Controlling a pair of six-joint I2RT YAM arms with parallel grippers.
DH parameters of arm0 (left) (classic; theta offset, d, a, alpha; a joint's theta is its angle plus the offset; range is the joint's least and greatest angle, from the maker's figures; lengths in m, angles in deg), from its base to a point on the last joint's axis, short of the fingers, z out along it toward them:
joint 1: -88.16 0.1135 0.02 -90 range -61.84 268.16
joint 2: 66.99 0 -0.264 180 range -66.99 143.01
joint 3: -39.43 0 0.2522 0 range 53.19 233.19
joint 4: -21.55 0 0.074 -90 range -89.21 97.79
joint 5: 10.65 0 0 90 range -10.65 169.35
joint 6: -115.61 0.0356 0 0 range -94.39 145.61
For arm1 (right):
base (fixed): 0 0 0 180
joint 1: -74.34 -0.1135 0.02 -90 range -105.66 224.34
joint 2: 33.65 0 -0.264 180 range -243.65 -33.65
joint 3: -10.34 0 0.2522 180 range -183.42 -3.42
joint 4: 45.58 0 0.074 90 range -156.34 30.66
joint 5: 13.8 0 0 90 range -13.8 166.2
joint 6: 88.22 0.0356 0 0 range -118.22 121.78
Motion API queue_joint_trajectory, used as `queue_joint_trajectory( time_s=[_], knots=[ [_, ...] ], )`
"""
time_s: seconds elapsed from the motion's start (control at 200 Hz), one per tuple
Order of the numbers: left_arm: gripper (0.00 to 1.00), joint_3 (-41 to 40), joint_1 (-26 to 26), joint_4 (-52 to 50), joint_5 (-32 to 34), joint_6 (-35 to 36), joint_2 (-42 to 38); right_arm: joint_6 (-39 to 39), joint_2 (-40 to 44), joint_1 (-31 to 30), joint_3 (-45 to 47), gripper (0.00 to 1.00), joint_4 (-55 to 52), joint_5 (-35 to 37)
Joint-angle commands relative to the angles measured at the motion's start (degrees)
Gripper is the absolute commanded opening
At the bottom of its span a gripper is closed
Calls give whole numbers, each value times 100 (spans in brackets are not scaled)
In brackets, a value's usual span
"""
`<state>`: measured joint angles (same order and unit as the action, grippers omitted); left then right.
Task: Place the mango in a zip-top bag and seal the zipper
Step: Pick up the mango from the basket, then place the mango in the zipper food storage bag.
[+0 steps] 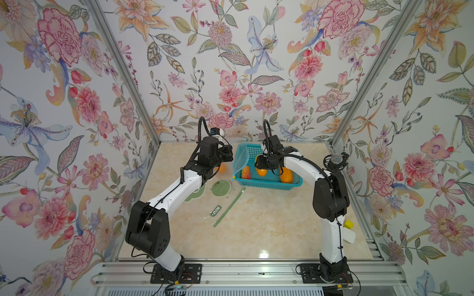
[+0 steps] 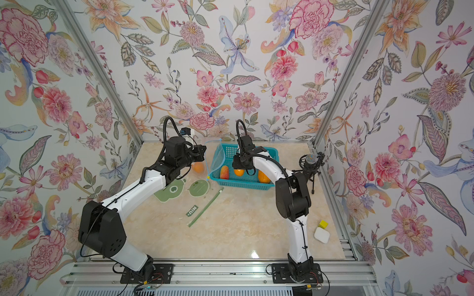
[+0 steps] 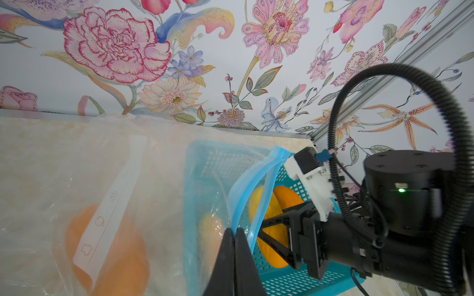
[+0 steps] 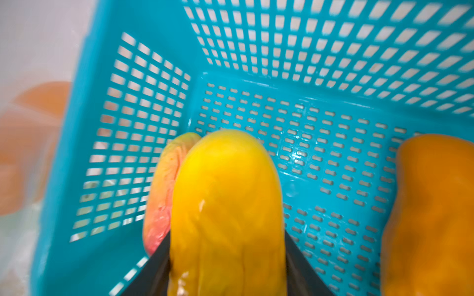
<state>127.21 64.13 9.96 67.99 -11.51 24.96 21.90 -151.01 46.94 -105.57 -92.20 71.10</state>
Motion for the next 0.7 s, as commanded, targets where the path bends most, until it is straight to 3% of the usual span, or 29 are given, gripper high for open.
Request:
queue_joint_trajectory(
  time_s=[0.0, 0.265, 0.696],
  knots=[
    [0, -6, 56, 26, 28, -76, -101, 218, 907, -213, 243, 27, 272, -183],
    [0, 24, 60, 74, -24, -92, -53, 595, 1392, -666, 521, 27, 925, -611],
    [0, -151, 56, 159, -112, -137, -177, 797, 488, -850, 387, 28, 1935, -913]
  ],
)
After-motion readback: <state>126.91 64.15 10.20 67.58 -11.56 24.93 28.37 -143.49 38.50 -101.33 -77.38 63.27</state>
